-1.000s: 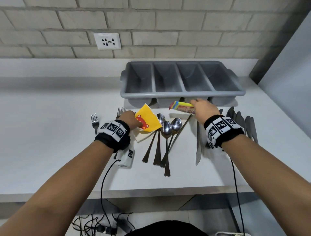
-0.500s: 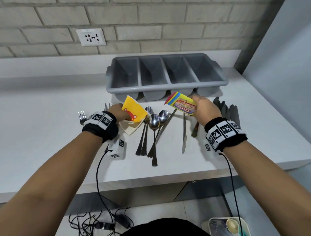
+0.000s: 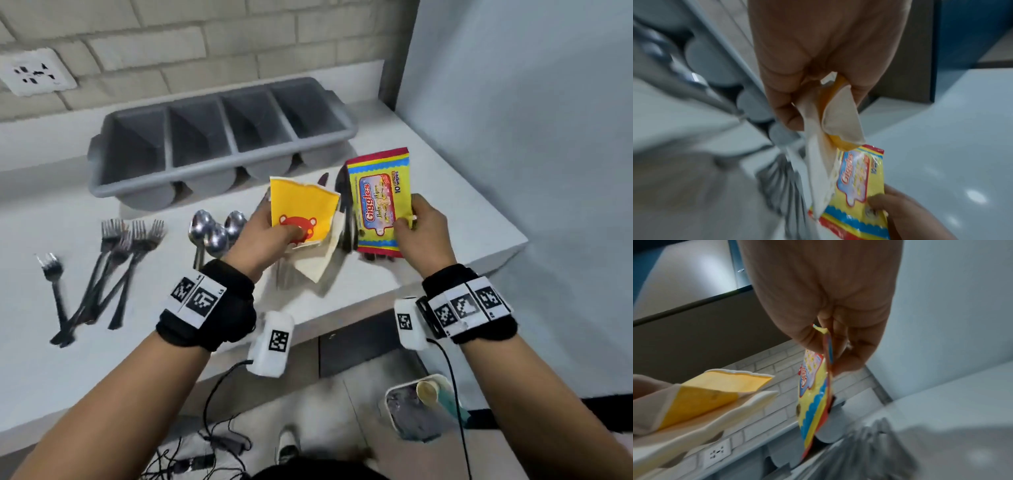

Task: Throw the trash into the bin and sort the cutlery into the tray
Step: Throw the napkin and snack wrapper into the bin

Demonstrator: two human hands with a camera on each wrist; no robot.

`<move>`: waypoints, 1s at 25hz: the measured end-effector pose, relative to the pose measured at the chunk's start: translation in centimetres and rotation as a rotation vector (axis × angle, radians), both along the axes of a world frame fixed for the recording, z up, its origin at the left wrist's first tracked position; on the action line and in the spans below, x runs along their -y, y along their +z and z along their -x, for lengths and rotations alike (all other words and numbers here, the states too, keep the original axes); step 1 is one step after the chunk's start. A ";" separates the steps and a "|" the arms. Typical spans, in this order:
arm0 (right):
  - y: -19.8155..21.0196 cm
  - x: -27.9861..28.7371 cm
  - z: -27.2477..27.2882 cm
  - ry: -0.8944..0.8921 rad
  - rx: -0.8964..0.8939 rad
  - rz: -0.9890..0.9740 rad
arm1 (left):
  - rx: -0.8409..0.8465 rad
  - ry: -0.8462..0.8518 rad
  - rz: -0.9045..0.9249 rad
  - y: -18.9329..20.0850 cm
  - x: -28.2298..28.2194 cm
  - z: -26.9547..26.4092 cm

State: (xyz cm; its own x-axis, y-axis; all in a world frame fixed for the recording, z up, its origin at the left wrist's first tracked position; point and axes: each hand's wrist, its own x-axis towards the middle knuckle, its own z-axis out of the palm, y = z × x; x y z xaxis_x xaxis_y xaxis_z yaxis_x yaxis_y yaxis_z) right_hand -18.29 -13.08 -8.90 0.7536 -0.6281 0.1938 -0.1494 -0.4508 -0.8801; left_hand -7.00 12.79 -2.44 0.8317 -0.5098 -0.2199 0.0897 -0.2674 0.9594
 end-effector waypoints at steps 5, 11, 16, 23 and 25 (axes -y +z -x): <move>-6.7 4.1 14.4 -0.229 -0.031 -0.128 | -0.114 -0.285 -0.055 -6.8 11.2 9.9; -15.6 7.5 26.0 -0.407 -0.255 -0.253 | 0.000 -0.518 -0.287 -18.4 18.6 18.5; -28.0 6.3 30.6 -0.623 -0.480 -0.416 | 0.002 -0.583 -0.504 -29.6 21.7 22.1; -50.4 2.7 31.8 -0.795 -0.676 -0.614 | 0.153 -0.759 -0.793 -51.8 23.1 22.7; -54.8 1.8 31.6 -0.822 -0.726 -0.673 | 0.209 -0.843 -0.851 -57.5 23.4 23.7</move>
State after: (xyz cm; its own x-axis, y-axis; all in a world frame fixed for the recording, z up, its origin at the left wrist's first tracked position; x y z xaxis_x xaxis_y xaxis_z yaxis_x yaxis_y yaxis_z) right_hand -49.85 -14.87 -63.72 -0.1010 -0.7695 -0.6307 -0.7086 0.5005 -0.4973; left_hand -30.71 -10.57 -59.98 0.3686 -0.6660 -0.6485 -0.5514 -0.7183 0.4243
